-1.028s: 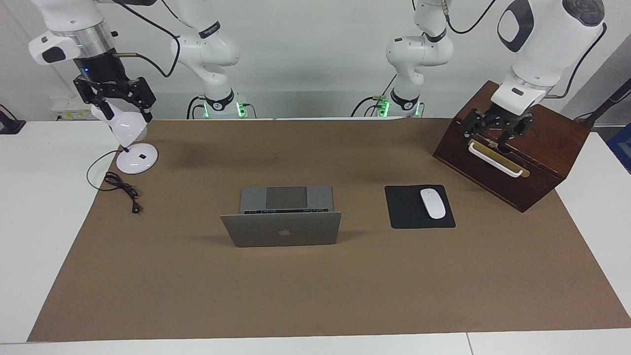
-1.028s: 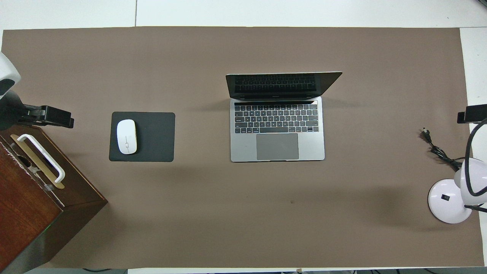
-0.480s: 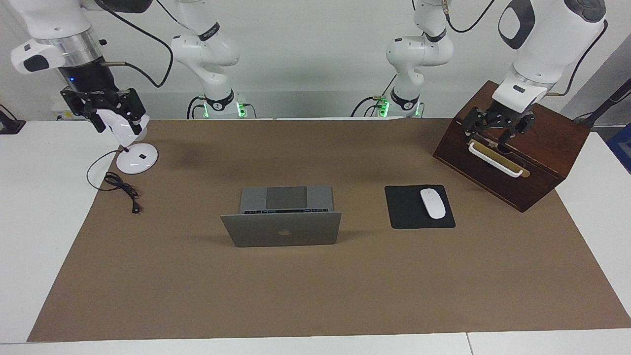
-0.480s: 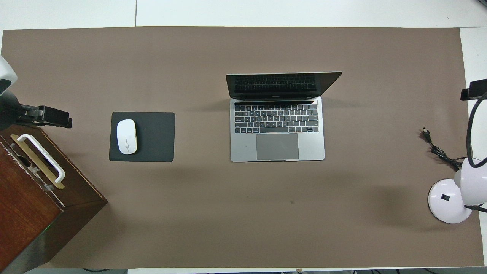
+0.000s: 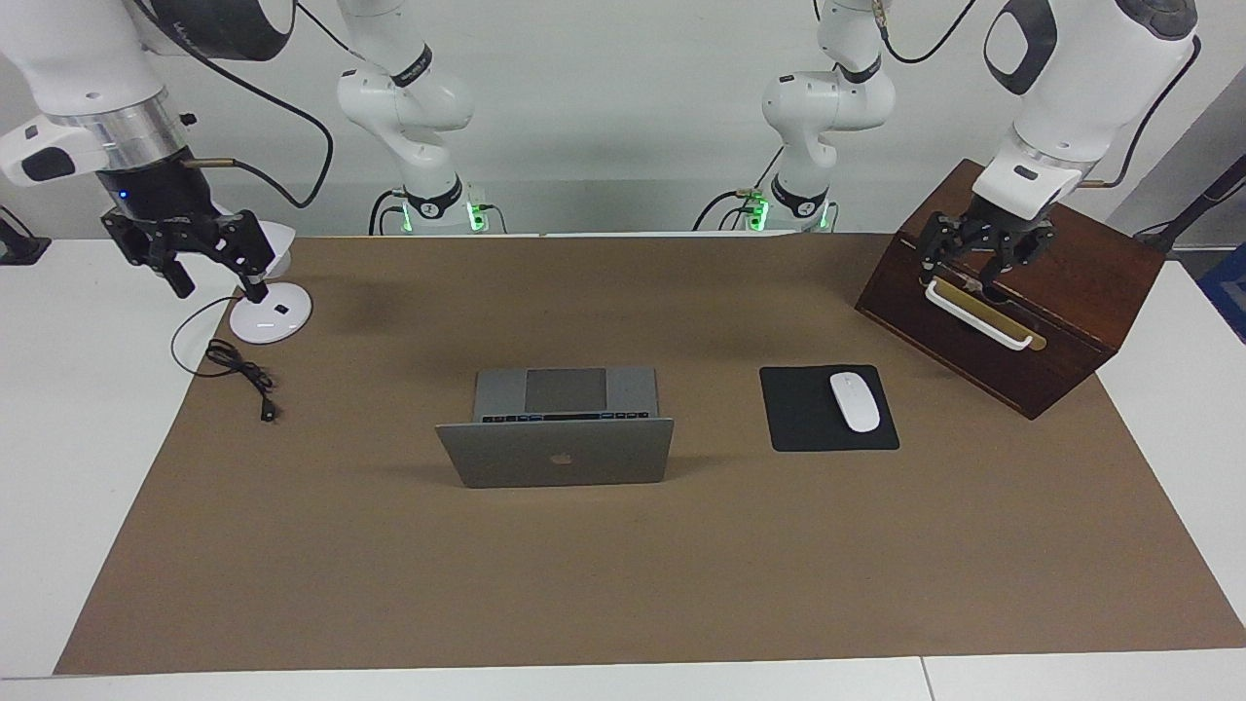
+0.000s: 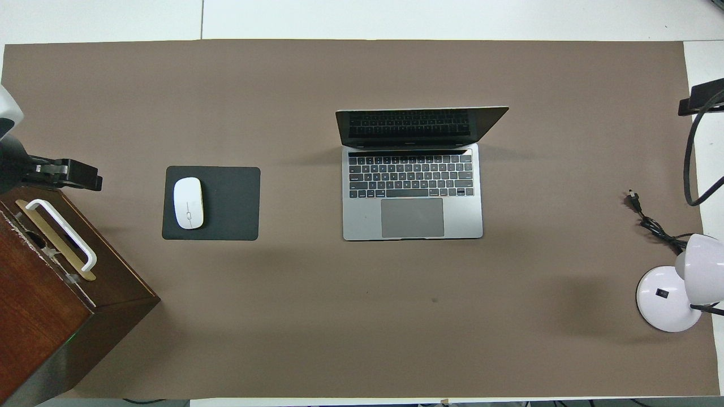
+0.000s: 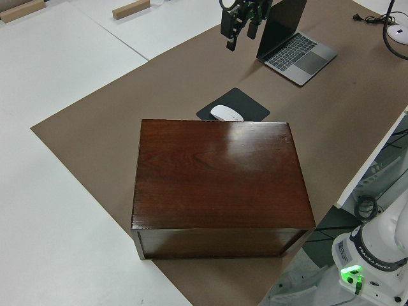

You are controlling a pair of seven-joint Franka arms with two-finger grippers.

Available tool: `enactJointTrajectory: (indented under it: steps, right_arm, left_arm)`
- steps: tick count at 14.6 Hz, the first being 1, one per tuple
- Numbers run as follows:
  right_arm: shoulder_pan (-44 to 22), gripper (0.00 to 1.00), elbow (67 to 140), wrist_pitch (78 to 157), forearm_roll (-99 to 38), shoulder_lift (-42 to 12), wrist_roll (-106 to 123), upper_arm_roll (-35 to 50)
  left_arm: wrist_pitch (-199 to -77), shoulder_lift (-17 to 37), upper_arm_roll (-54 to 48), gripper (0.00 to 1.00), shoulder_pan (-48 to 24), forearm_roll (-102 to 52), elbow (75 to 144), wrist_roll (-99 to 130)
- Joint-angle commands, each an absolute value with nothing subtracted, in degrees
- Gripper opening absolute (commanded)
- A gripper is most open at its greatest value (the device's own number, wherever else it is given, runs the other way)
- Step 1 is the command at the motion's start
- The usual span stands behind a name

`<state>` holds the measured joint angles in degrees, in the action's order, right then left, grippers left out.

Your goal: Close laptop with both arms

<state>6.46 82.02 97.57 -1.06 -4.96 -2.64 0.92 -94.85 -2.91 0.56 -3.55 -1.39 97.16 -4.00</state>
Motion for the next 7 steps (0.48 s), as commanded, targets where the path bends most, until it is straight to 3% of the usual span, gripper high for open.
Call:
enactJointTrajectory:
  steps: [1,2,6,7]
  right_arm:
    - [6.94,0.69,77.88,97.82,-1.06,-8.17,-1.32,1.32]
    - [6.77,0.65,77.61,98.95,-1.14,-8.61,-1.23,1.32]
    - [6.33,0.00,76.73,101.68,-1.05,-10.81,-1.32,1.67]
    - [6.24,0.00,76.73,103.17,-0.97,-11.51,-1.41,1.93]
  left_arm:
    - [-94.75,-3.96,0.53,0.00,-3.43,-1.05,97.65,-3.60]
    - [-94.75,-3.87,0.53,0.00,-3.25,-1.40,97.47,-3.60]
    - [-97.90,-3.60,0.44,0.00,-3.43,-2.89,97.56,-2.81]
    - [-99.65,-3.43,0.53,0.00,-3.34,-4.38,97.47,-2.90]
